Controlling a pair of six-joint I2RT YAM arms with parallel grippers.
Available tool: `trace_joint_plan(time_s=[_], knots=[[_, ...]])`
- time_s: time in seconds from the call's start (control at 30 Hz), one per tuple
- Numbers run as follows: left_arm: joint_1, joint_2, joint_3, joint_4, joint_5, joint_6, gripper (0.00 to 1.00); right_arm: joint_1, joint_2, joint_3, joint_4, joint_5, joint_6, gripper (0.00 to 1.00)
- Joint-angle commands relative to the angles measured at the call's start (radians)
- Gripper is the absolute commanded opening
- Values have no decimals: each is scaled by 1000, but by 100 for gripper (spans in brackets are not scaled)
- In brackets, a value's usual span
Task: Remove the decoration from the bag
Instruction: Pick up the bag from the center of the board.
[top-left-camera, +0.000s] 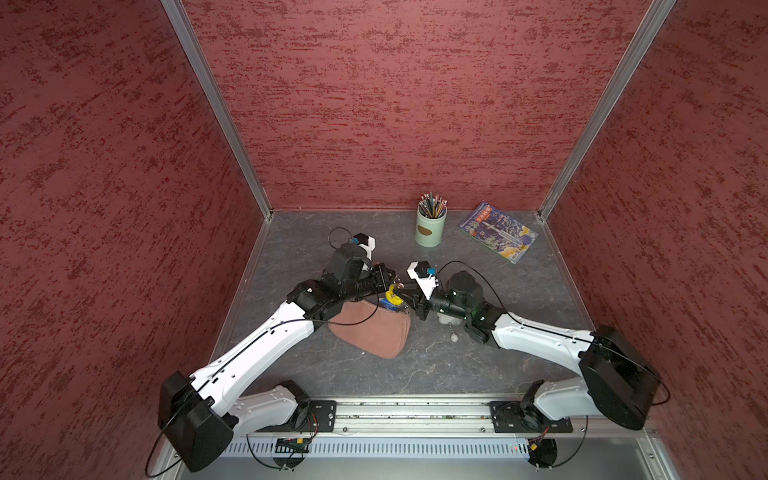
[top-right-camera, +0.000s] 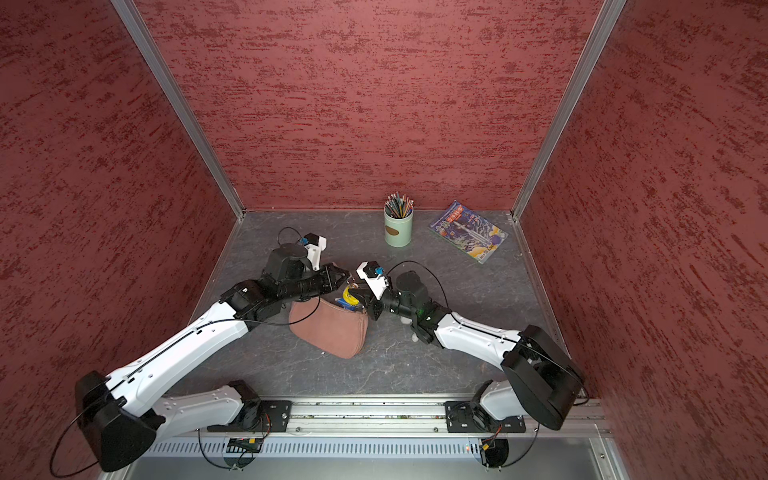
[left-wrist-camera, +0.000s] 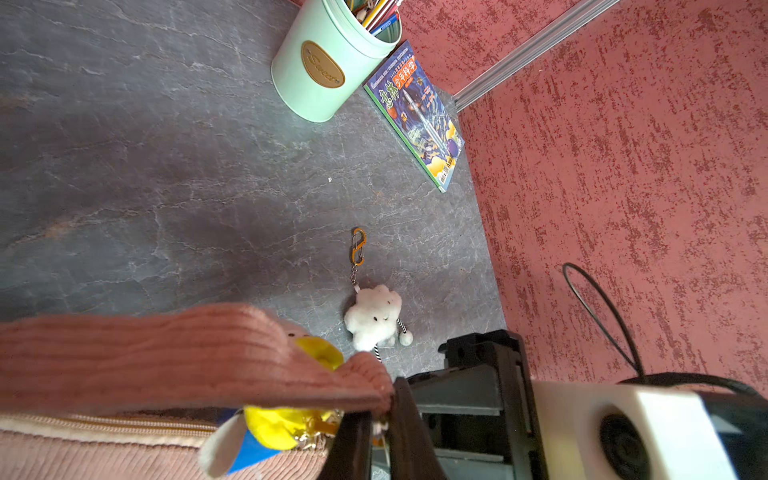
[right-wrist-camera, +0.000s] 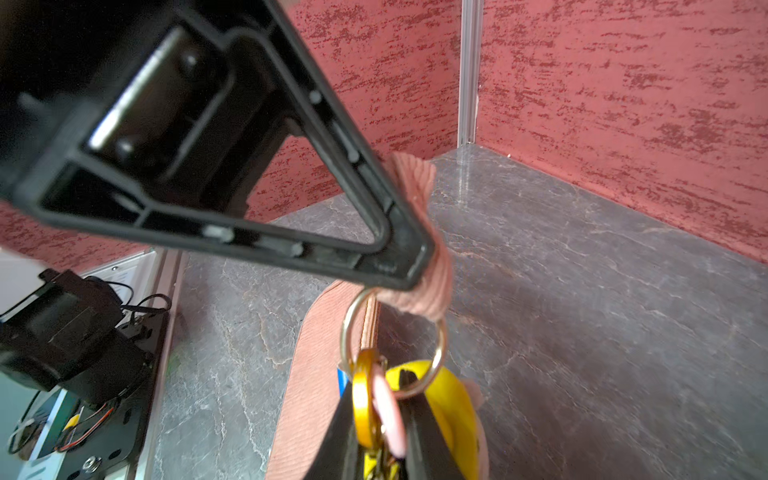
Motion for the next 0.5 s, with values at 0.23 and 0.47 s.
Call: trace_joint_plan(time_s=[0.23, 0.47], knots=[[214, -71, 65, -82, 359, 293, 44, -185, -19, 293, -590, -492, -190, 8], [145, -196, -75, 55, 390, 811, 62, -234, 87, 522, -1005, -637, -374, 7]])
